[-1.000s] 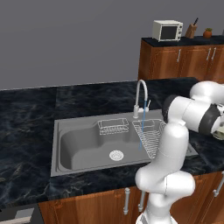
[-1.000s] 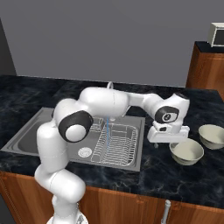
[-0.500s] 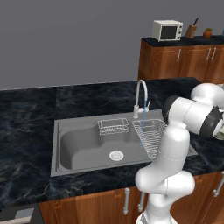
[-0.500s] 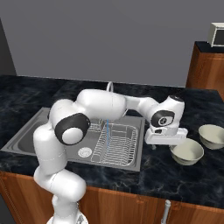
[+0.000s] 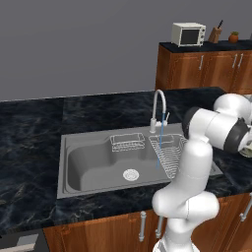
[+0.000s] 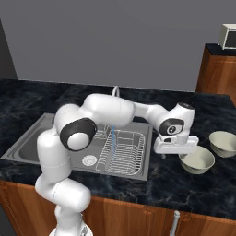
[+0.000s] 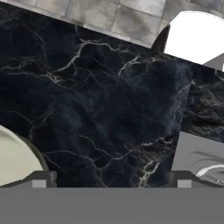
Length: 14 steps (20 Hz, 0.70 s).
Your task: Rinse each bowl for a few seconds and place them down in the sink or on the counter.
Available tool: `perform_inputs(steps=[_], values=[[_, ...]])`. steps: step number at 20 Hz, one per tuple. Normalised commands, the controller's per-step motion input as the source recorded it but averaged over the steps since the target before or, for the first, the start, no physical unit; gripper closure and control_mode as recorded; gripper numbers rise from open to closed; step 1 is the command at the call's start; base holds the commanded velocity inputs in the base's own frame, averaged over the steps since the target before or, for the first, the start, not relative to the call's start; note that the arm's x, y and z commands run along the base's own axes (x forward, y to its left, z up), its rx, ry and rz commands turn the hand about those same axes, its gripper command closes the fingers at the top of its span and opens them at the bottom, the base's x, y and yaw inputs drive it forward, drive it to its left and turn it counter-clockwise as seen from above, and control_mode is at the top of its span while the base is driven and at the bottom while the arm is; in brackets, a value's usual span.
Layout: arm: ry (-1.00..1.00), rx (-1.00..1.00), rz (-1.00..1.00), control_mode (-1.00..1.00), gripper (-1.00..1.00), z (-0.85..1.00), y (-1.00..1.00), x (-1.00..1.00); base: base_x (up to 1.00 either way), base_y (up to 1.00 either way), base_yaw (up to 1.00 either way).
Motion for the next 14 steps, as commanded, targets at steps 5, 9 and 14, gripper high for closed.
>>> perform_inputs(steps=[5,9,14], values=[[0.0,0.0,0.02,-1.0,-1.0,-0.04,-0.16,0.1,0.0,0.0,0.0],[0.0,0.0,0.03,-1.0,-1.0,-0.21,-0.01,0.09,0.0,0.0,0.0],[0.0,0.0,0.03,-1.0,-1.0,-0.22,-0.01,0.14,0.0,0.0,0.0]])
